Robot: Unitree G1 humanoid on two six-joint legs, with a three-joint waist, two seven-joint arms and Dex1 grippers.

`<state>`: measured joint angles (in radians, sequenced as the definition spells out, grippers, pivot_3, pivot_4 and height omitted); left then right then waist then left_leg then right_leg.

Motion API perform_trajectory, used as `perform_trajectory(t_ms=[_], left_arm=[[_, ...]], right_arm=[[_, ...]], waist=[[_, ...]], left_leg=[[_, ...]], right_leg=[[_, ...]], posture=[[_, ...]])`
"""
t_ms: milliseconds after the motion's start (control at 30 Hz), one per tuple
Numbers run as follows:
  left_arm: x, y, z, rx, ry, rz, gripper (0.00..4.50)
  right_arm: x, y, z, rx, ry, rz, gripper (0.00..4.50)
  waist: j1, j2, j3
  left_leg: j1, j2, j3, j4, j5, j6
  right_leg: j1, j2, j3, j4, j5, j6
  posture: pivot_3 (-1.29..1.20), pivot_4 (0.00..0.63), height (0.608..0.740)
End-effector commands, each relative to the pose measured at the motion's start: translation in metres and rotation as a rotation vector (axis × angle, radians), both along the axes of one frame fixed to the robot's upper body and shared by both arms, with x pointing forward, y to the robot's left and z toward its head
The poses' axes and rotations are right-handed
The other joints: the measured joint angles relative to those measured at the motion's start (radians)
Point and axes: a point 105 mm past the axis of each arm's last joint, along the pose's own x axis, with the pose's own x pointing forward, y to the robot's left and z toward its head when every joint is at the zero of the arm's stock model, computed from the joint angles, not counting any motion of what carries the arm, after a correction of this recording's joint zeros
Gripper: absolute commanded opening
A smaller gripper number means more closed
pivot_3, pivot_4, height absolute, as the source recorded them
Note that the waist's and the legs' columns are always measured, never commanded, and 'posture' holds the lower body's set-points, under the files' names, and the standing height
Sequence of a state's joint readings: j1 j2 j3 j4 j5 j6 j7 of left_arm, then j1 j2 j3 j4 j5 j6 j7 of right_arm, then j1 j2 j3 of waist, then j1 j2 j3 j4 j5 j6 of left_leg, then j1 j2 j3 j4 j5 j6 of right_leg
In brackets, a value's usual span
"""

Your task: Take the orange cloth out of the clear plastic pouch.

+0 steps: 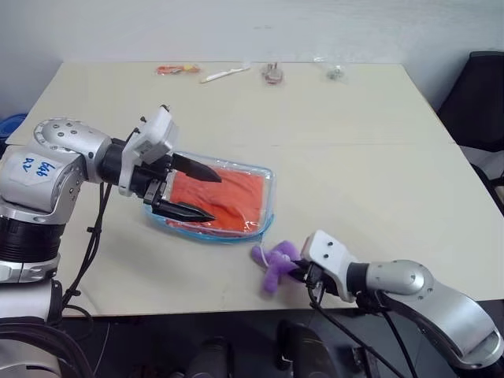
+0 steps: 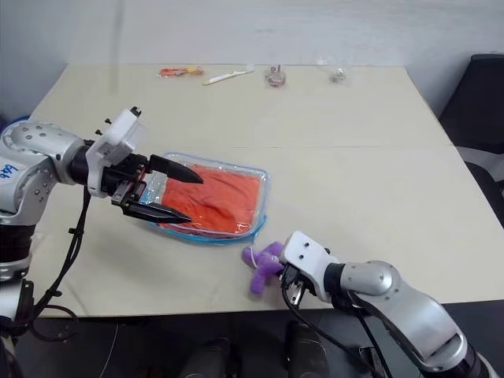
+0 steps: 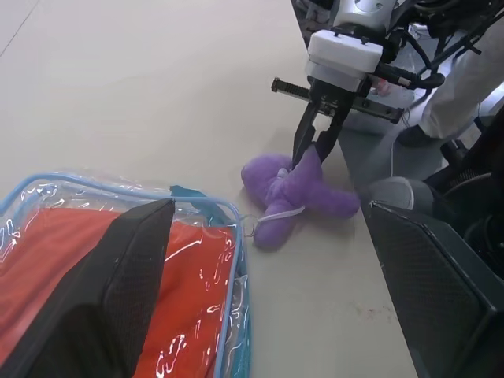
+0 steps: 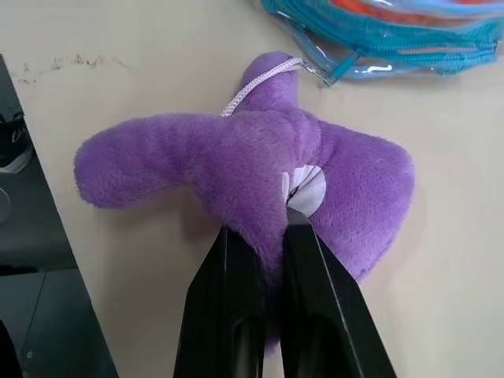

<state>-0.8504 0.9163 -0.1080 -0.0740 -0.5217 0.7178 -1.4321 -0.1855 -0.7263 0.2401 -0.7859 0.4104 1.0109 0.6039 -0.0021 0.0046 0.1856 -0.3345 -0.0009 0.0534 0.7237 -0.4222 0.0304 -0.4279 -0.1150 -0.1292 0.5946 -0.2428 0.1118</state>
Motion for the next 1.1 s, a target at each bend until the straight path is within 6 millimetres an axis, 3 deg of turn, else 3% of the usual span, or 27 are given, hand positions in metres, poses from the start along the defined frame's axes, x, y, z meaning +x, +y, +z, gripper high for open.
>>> perform_trajectory(t_ms=[33,67,267,533,700,967,1100], left_arm=[[-0.004,-0.002,0.004,0.015,-0.037,-0.016,4.17],[-0.004,-0.003,0.004,0.015,-0.036,-0.016,4.17],[-0.013,0.000,-0.004,0.048,-0.016,-0.044,4.17],[-0.014,0.000,-0.003,0.063,-0.031,-0.065,4.17],[-0.012,0.003,-0.002,0.065,-0.044,-0.050,4.17],[-0.010,0.003,0.000,0.056,-0.056,-0.032,4.17],[-0.008,0.009,-0.006,0.096,-0.071,-0.016,4.17]], right_arm=[[-0.001,0.003,-0.006,0.007,0.042,-0.006,0.01],[0.000,0.003,-0.006,0.010,0.046,-0.013,0.61],[-0.005,0.003,-0.001,0.008,0.040,0.034,2.56],[-0.008,-0.021,0.031,0.035,-0.015,0.084,2.56],[-0.011,-0.038,0.039,0.011,-0.017,0.095,2.56],[-0.020,-0.020,0.029,0.075,0.045,0.126,2.56],[-0.018,-0.011,0.025,0.096,0.047,0.108,3.79]], waist=[[0.000,0.000,0.000],[0.001,0.000,0.000],[0.001,0.000,0.000],[0.011,0.000,0.000],[0.022,0.000,0.000],[0.025,0.000,0.000],[0.025,0.000,0.000]], left_leg=[[0.000,0.000,0.000,0.000,0.000,0.000],[0.000,0.000,0.000,0.000,0.000,0.000],[0.000,0.000,0.000,0.000,0.000,0.000],[-0.001,-0.001,-0.001,0.000,0.000,0.000],[-0.001,-0.001,0.000,0.000,0.000,0.000],[-0.001,-0.001,0.000,0.000,0.000,0.000],[-0.001,-0.001,0.000,0.000,0.000,0.000]], right_leg=[[0.000,0.000,0.000,0.000,0.000,0.000],[0.000,0.000,0.000,0.000,0.000,0.000],[0.000,0.000,0.000,0.000,0.000,0.000],[0.000,-0.001,0.000,-0.001,0.000,0.000],[0.000,-0.001,0.000,-0.001,0.000,0.000],[0.000,-0.001,0.000,-0.001,0.000,0.000],[0.000,-0.001,0.000,-0.001,0.000,0.000]], posture=[[0.00,0.150,0.740],[0.00,0.150,0.740],[0.00,0.150,0.740],[0.00,0.150,0.740],[0.00,0.150,0.740],[0.00,0.150,0.740],[0.00,0.150,0.740]])
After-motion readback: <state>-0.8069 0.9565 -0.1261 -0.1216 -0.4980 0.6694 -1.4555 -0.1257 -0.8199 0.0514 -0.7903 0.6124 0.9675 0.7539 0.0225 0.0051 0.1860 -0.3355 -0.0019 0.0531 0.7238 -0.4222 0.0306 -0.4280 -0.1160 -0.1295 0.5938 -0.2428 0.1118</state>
